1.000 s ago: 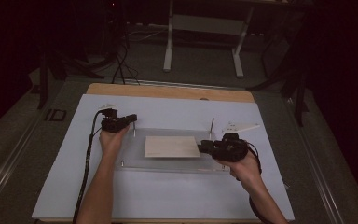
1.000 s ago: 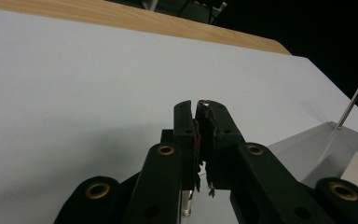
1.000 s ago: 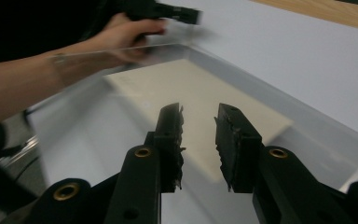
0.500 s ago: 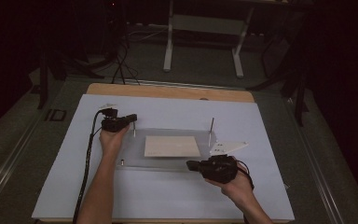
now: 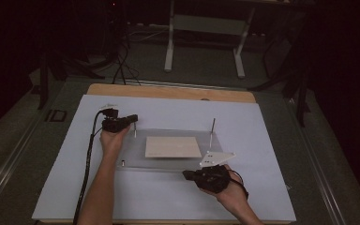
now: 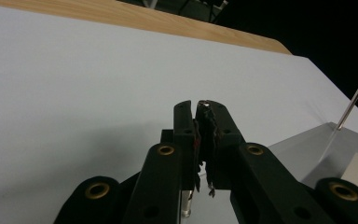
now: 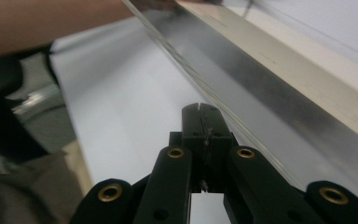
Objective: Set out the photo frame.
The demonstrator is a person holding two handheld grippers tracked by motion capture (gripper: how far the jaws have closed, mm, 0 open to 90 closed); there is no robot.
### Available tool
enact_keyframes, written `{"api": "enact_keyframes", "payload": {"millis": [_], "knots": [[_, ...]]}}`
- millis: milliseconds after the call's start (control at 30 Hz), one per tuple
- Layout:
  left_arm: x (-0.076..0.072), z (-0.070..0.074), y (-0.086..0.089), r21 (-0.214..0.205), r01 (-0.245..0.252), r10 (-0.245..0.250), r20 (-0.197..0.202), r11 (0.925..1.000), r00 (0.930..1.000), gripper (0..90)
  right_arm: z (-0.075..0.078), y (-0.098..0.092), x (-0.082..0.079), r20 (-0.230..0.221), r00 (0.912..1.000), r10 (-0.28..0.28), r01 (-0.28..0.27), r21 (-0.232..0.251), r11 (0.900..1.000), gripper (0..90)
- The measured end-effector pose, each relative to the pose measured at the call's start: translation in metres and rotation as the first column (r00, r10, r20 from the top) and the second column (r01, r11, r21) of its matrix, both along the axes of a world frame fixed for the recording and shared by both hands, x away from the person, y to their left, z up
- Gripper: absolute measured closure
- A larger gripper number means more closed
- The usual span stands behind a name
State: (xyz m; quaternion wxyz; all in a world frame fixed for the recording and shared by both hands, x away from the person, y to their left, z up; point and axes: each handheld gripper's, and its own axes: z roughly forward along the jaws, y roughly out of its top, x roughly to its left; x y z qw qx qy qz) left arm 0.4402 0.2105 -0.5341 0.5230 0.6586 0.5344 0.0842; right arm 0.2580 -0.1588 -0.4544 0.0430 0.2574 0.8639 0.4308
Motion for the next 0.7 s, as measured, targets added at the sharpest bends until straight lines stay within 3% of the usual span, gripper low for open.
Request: {"api": "enact_keyframes", "payload": {"millis": [67, 133, 467, 533, 600, 700], "knots": [[0.0001, -0.0002, 0.0001, -0.004, 0.0, 0.0, -0.001, 1.0, 1.0, 84.2, -0.0032, 0.0016, -0.0002, -0.008, 1.0, -0.003, 0.003, 0.003, 1.0, 90.0], [0.0, -0.0004, 0.0004, -0.005, 0.004, -0.004, 0.001, 1.0, 1.0, 84.1, -0.0068, 0.0024, 0.0003, 0.012, 0.9993, -0.034, 0.034, -0.012, 0.9993, 90.0], [0.0005, 0.0013, -0.0008, -0.002, -0.005, 0.005, -0.011, 1.0, 0.9999, 82.8, -0.0036, 0.0017, 0.0038, 0.019, 0.9973, -0.071, 0.07, 0.036, 0.9969, 90.0], [-0.0002, 0.0016, -0.0008, 0.006, -0.008, 0.008, -0.008, 1.0, 0.9999, 79.8, -0.0035, 0.0015, 0.0041, 0.016, 0.9973, -0.071, 0.071, 0.039, 0.9967, 90.0], [-0.0005, 0.0029, 0.0019, -0.025, -0.006, 0.006, 0.003, 0.9997, 1.0, 76.2, -0.0047, 0.0003, 0.0049, 0.006, 0.9979, -0.064, 0.064, 0.049, 0.9968, 90.0], [-0.0018, 0.0066, 0.0033, -0.017, -0.014, 0.014, 0.016, 0.9998, 0.9998, 69.7, -0.005, -0.0002, 0.0053, -0.007, 0.9975, -0.07, 0.071, 0.069, 0.9951, 90.0]]}}
